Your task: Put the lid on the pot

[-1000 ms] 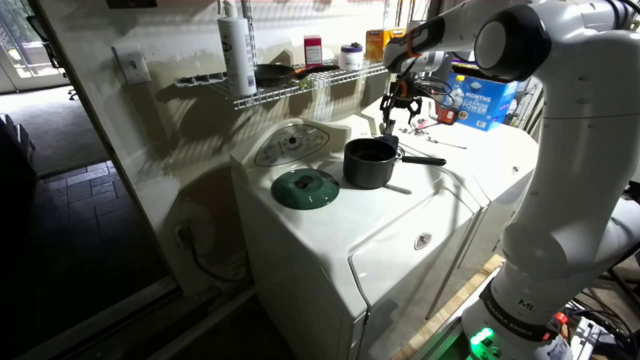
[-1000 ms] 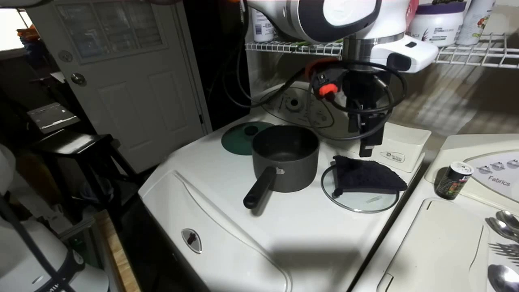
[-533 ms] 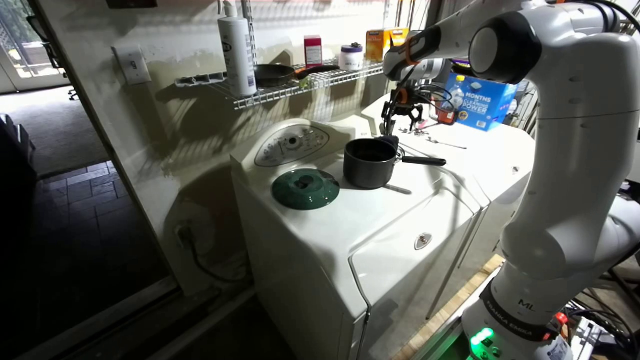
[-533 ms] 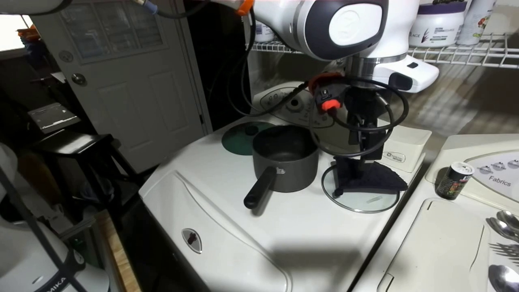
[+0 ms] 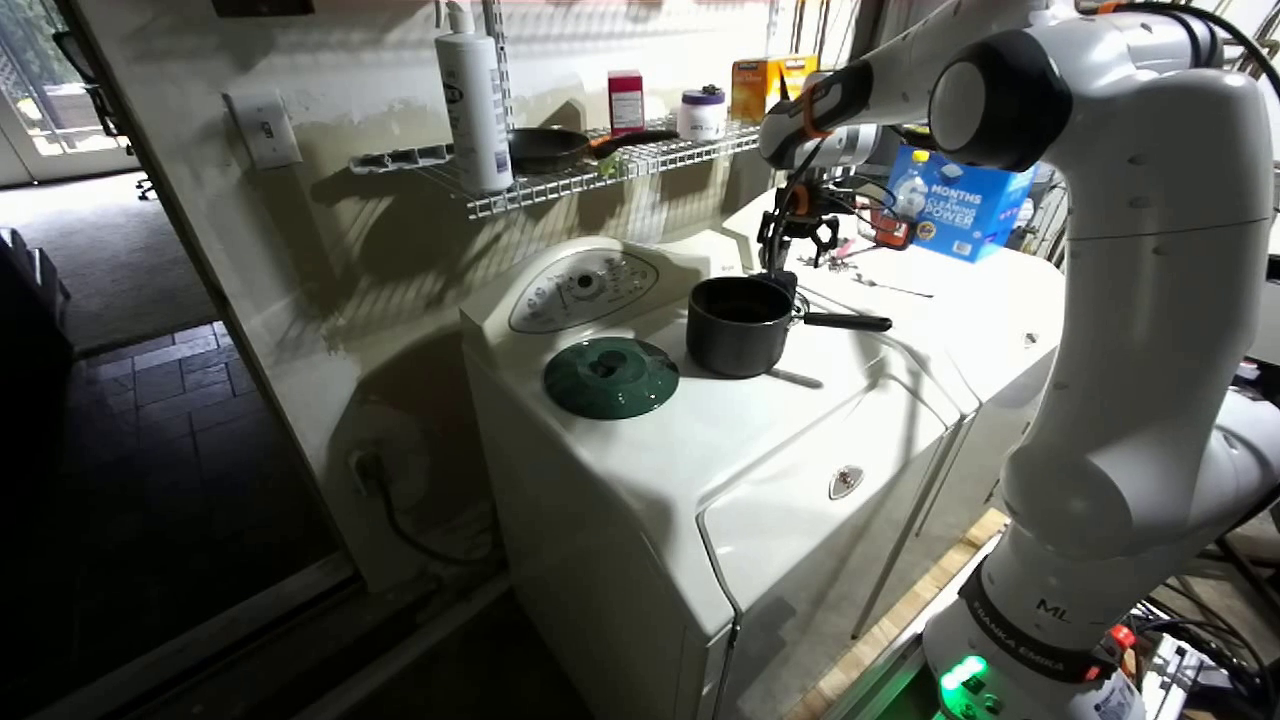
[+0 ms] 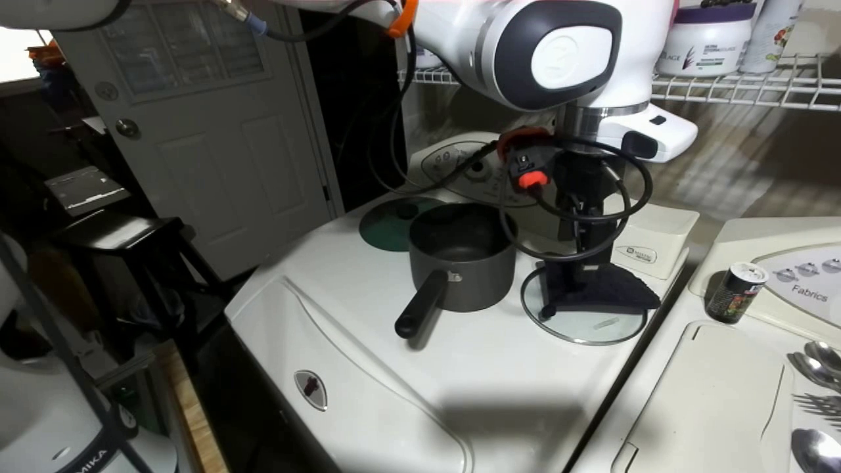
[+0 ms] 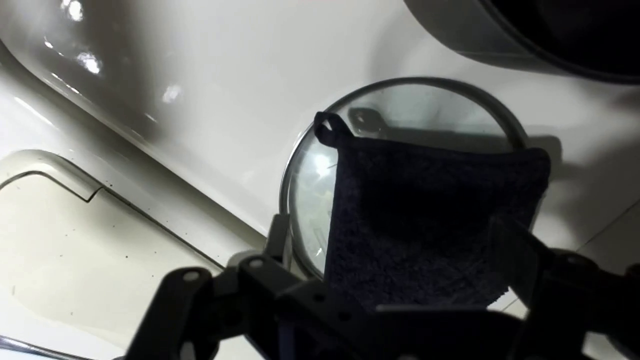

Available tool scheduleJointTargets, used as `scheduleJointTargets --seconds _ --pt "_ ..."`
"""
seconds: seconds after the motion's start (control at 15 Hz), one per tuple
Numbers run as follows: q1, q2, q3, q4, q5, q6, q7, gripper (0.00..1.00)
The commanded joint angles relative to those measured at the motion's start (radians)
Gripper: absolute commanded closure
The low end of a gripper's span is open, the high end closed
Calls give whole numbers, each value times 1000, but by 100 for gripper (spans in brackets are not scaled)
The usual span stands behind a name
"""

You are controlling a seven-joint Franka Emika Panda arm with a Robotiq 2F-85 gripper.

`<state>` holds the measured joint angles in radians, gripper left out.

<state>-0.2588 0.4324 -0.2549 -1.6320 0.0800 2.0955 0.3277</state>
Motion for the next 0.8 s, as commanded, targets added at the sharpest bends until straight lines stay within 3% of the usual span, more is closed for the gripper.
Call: scheduleJointTargets --seconds 0.0,0.73 --pt "7 67 9 64 -5 -13 5 0" --pt "17 223 17 243 -20 -19 16 0"
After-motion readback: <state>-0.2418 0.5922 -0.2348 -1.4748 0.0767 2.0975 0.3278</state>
